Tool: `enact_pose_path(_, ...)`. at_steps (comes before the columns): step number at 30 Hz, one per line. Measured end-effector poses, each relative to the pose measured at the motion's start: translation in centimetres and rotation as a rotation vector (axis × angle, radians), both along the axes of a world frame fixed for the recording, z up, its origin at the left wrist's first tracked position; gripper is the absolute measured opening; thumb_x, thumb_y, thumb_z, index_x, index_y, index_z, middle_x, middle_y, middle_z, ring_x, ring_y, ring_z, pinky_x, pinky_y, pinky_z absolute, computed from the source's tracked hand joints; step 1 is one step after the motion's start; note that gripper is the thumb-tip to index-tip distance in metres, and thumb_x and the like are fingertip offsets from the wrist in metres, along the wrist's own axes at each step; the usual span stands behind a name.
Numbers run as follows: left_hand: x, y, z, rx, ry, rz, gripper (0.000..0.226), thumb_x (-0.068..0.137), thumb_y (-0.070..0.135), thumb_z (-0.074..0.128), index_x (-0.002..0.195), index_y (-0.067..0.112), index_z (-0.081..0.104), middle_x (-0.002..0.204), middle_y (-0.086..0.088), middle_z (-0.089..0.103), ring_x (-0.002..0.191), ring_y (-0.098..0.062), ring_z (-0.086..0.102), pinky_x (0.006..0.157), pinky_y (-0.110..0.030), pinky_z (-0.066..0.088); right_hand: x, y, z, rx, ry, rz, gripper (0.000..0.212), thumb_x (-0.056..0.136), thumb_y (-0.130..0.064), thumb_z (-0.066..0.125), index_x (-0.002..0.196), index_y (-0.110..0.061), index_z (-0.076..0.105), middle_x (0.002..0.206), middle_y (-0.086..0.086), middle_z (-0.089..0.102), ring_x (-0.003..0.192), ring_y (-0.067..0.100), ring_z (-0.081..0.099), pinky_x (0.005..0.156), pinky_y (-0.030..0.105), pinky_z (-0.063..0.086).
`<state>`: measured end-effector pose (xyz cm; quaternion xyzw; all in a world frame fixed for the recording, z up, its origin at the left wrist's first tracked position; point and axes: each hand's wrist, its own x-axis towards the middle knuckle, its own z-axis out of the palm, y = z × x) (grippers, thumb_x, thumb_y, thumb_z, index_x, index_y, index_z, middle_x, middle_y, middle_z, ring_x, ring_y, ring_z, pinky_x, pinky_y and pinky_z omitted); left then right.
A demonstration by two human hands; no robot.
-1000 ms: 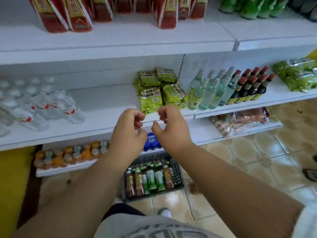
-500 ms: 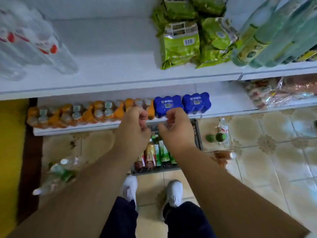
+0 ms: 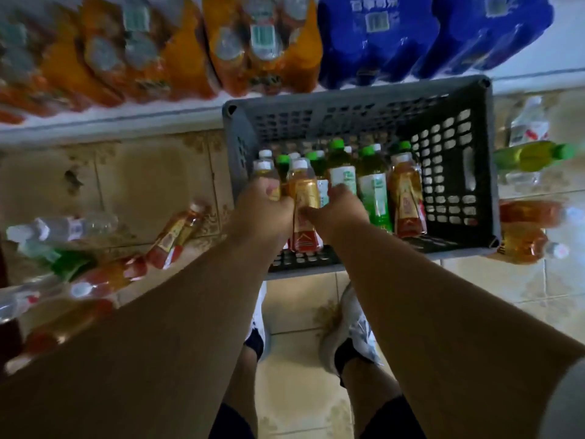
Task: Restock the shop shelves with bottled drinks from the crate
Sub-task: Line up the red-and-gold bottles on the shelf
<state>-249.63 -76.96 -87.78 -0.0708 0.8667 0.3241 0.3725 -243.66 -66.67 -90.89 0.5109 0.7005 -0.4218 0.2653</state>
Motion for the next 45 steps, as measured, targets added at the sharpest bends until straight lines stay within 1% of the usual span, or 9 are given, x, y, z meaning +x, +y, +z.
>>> enact_pose_path(3,0.9,-0.2,-3.3,-0.085,-0.013,-0.084,0.036,0.094,0.023,0.061,0.13,0.024,0.057,0.11,0.001,0.062,0.086,-0.016,0.063,0.057,-0.026,0.044,0.8,-0.4,-4.6,-0.048,-0.084,-0.053,0.061,0.085,-0.045,0.075,0.13,-0.015,0.047,0.111,0.004,0.063,0.097,0.024,0.065,0.075,0.037,0.057)
enact_pose_path(5,1.1,0.2,-5.0,-0.115,-0.002,-0.103,0.04,0.093,0.026,0.064,0.132,0.021,0.055,0.122,-0.005,0.061,0.1,-0.022,0.065,0.076,-0.037,0.056,1.0,-0.9,-6.5,-0.038,-0.125,0.007,0.061,0.087,-0.048,0.071,0.129,-0.014,0.044,0.106,0.005,0.058,0.094,0.025,0.063,0.074,0.036,0.052)
enact_pose_path(11,2.2,2.1,-6.9,-0.288,0.024,-0.166,0.072,0.094,0.039,0.062,0.153,0.016,0.027,0.152,-0.012,0.038,0.14,-0.034,0.038,0.113,-0.052,0.037,-0.6,-0.2,-9.4,-0.043,-0.133,0.091,0.045,0.098,-0.026,0.058,0.134,-0.006,0.041,0.129,0.017,0.057,0.117,0.033,0.059,0.086,0.04,0.045)
enact_pose_path(16,2.1,1.9,-7.2,-0.371,0.086,-0.206,0.07,0.094,0.032,0.059,0.152,0.01,0.026,0.154,-0.016,0.035,0.141,-0.035,0.035,0.116,-0.047,0.034,1.6,2.5,-8.7,-0.089,-0.029,0.03,0.056,0.075,-0.052,0.081,0.109,-0.025,0.045,0.089,-0.006,0.059,0.071,0.011,0.057,0.054,0.024,0.043)
enact_pose_path(22,1.3,2.8,-7.3,-0.362,0.12,-0.045,0.066,0.09,0.028,0.068,0.147,0.012,0.041,0.144,-0.012,0.046,0.134,-0.033,0.044,0.11,-0.044,0.041,3.8,4.4,-8.5,-0.224,0.068,-0.404,0.061,0.073,-0.038,0.086,0.121,-0.022,0.05,0.101,0.0,0.069,0.082,0.018,0.071,0.062,0.031,0.057)
enact_pose_path(30,2.0,2.6,-8.6,-0.239,0.268,-0.015,0.06,0.087,0.015,0.072,0.14,0.019,0.045,0.141,-0.009,0.046,0.129,-0.03,0.047,0.104,-0.042,0.045,3.8,3.3,-9.9,-0.21,0.061,-0.358,0.062,0.072,-0.041,0.087,0.116,-0.021,0.048,0.103,0.002,0.066,0.087,0.022,0.07,0.076,0.042,0.06)
enact_pose_path(33,2.2,2.7,-9.5,-0.355,0.042,-0.039,0.075,0.088,0.032,0.076,0.148,0.017,0.035,0.143,-0.011,0.048,0.126,-0.032,0.052,0.097,-0.044,0.05,4.4,3.4,-10.0,-0.205,0.069,-0.312,0.06,0.07,-0.043,0.087,0.111,-0.025,0.047,0.099,-0.001,0.066,0.082,0.02,0.071,0.071,0.04,0.061)
enact_pose_path(40,1.5,3.0,-11.0,-0.292,-0.248,-0.149,0.046,0.093,0.052,0.064,0.122,0.018,0.055,0.107,-0.005,0.065,0.079,-0.018,0.063,0.055,-0.028,0.043,4.1,4.7,-9.0,-0.317,0.067,-0.37,0.072,0.07,-0.039,0.088,0.125,-0.02,0.045,0.108,0.007,0.068,0.085,0.029,0.074,0.076,0.052,0.062)
enact_pose_path(45,1.0,1.4,-10.1,0.02,-0.309,0.083,0.038,0.094,0.039,0.067,0.129,0.028,0.056,0.119,0.0,0.068,0.103,-0.023,0.066,0.092,-0.048,0.054,3.7,4.9,-6.6,-0.38,0.167,-0.424,0.054,0.079,-0.035,0.082,0.12,-0.025,0.048,0.105,0.006,0.071,0.08,0.025,0.076,0.071,0.045,0.063)
